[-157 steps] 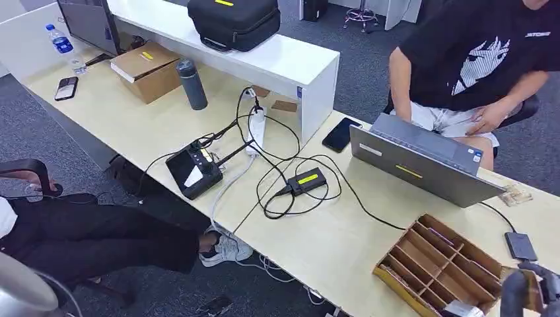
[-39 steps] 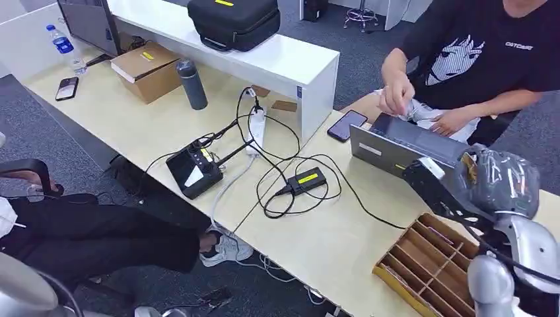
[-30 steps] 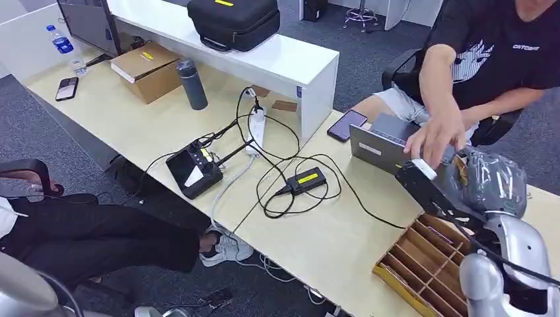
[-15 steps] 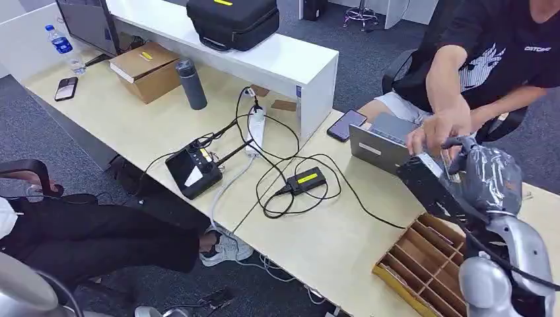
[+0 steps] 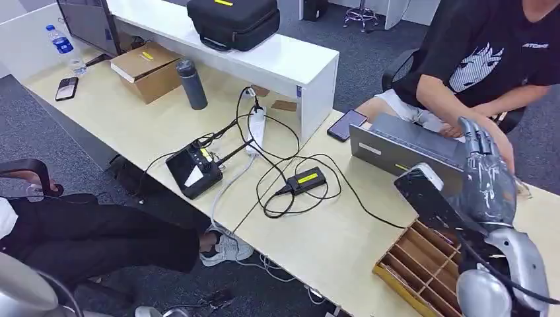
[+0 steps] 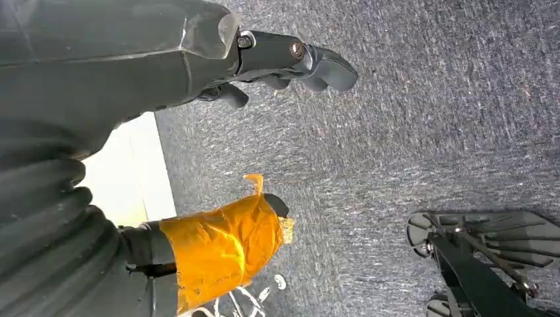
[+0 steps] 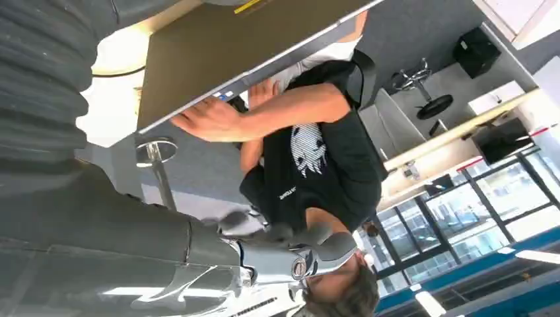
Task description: Pass the card to the sensor for recognition and then transmit it.
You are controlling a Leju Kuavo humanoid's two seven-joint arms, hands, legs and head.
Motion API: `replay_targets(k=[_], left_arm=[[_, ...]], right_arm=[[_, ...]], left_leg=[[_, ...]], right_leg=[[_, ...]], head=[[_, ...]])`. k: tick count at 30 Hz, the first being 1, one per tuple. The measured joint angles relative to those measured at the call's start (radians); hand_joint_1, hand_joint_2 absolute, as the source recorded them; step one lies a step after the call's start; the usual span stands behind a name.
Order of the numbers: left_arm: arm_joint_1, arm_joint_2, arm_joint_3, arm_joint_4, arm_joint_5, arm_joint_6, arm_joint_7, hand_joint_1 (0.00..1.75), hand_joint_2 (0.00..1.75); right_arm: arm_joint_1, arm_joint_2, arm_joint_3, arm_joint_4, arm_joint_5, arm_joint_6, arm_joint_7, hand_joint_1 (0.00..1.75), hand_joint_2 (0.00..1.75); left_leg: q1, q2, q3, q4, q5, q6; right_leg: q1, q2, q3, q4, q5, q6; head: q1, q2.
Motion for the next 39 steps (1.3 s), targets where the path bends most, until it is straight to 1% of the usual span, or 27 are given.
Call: replay_targets(k=[3,5,6,8,10,12,15,19,21,23,25,29,34,36,39], left_arm=[[0.000,0.000,0.000,0.000,0.010,0.000,0.000,0.00,1.75],[0.001,-0.002,0.000,0.000,0.021,0.001,0.000,0.00,1.75],[0.002,-0.003,0.000,0.000,0.028,0.002,0.000,0.00,1.75],[0.005,-0.005,0.002,0.000,0.041,0.003,0.002,0.00,1.75],[0.009,-0.006,0.003,0.000,0.053,0.005,0.003,0.00,1.75],[0.012,-0.007,0.009,0.000,0.063,0.010,0.003,0.00,1.75],[0.017,-0.009,0.023,0.000,0.075,0.013,0.004,0.00,1.75],[0.019,-0.014,0.036,0.000,0.092,0.020,0.004,0.00,1.75],[0.023,-0.018,0.048,0.000,0.097,0.024,0.006,0.00,1.75],[0.025,-0.023,0.053,0.000,0.101,0.033,0.007,0.00,1.75],[0.024,-0.027,0.056,0.000,0.104,0.032,0.007,0.00,1.75],[0.024,-0.034,0.064,0.000,0.106,0.033,0.008,0.00,1.75],[0.024,-0.044,0.073,-0.002,0.106,0.033,0.010,0.00,1.75],[0.024,-0.046,0.075,-0.003,0.105,0.033,0.010,0.00,1.75],[0.024,-0.048,0.076,-0.003,0.103,0.033,0.010,0.00,1.75]], right_arm=[[0.024,0.000,0.000,-0.019,-0.034,-0.001,-0.034,0.00,1.75],[0.074,-0.002,-0.001,-0.059,-0.101,0.008,-0.070,0.00,1.75],[0.105,-0.005,-0.002,-0.080,-0.144,0.021,-0.090,0.00,1.75],[0.180,-0.018,-0.009,-0.124,-0.298,0.074,-0.141,0.00,1.75],[0.266,-0.040,-0.017,-0.164,-0.469,0.123,-0.196,0.00,1.75],[0.360,-0.077,-0.024,-0.206,-0.586,0.146,-0.248,0.00,1.75],[0.482,-0.127,-0.039,-0.268,-0.633,0.148,-0.292,0.00,1.75],[0.604,-0.180,-0.057,-0.346,-0.547,0.088,-0.306,0.00,1.75],[0.655,-0.195,-0.071,-0.390,-0.513,0.060,-0.309,0.00,1.75],[0.688,-0.206,-0.081,-0.424,-0.442,0.022,-0.301,0.00,1.75],[0.702,-0.210,-0.086,-0.443,-0.360,-0.015,-0.279,0.00,1.75],[0.712,-0.214,-0.087,-0.457,-0.162,-0.113,-0.240,0.00,1.75],[0.710,-0.216,-0.082,-0.452,0.142,-0.229,-0.168,0.00,1.75],[0.707,-0.217,-0.069,-0.444,0.259,-0.263,-0.140,0.00,1.75],[0.700,-0.221,-0.045,-0.420,0.377,-0.294,-0.108,0.00,1.75]], left_leg=[[0.000,0.000,0.000,0.000,0.000,0.000],[0.000,0.000,0.000,0.000,0.000,0.000],[0.000,0.000,0.000,0.000,0.000,0.000],[0.000,0.000,0.000,0.000,-0.002,0.000],[0.000,0.000,0.000,0.000,-0.002,0.000],[0.000,-0.001,-0.001,0.000,-0.003,0.001],[0.000,-0.001,-0.001,0.000,-0.003,0.002],[0.000,-0.001,-0.001,0.000,-0.004,0.003],[0.000,0.000,-0.001,0.000,-0.004,0.003],[0.000,0.000,-0.001,0.000,-0.004,0.003],[0.000,0.000,-0.001,0.000,-0.004,0.003],[0.000,0.000,0.000,0.000,-0.004,0.003],[0.000,0.000,0.000,0.000,-0.003,0.003],[0.000,0.000,0.000,0.000,-0.003,0.003],[0.000,0.000,-0.001,0.000,-0.003,0.003]], right_leg=[[0.000,0.000,0.000,0.000,0.000,0.000],[0.000,0.000,0.000,0.000,0.000,0.000],[0.000,0.000,0.000,0.000,-0.001,0.000],[0.000,0.000,0.000,-0.001,-0.001,0.001],[0.000,0.000,0.000,-0.001,-0.002,0.001],[0.000,-0.001,0.000,-0.002,-0.003,0.002],[0.000,-0.001,0.000,-0.002,-0.003,0.002],[0.000,-0.002,0.000,-0.002,-0.003,0.003],[0.000,-0.001,0.000,-0.002,-0.003,0.003],[0.000,0.000,0.000,-0.002,-0.003,0.003],[0.000,-0.001,0.000,-0.002,-0.003,0.003],[0.000,-0.001,0.000,-0.002,-0.002,0.002],[0.000,-0.001,0.001,-0.002,-0.002,0.002],[0.000,-0.001,0.001,-0.002,-0.002,0.002],[0.000,-0.001,0.001,-0.002,-0.003,0.002]], head=[[0.000,0.000],[0.000,0.000],[0.000,0.000],[0.000,0.000],[0.000,0.000],[0.000,0.000],[0.000,0.000],[0.000,0.000],[0.000,0.000],[0.000,0.000],[0.000,0.000],[0.000,0.000],[0.000,0.000],[0.000,0.000],[0.000,0.000]])
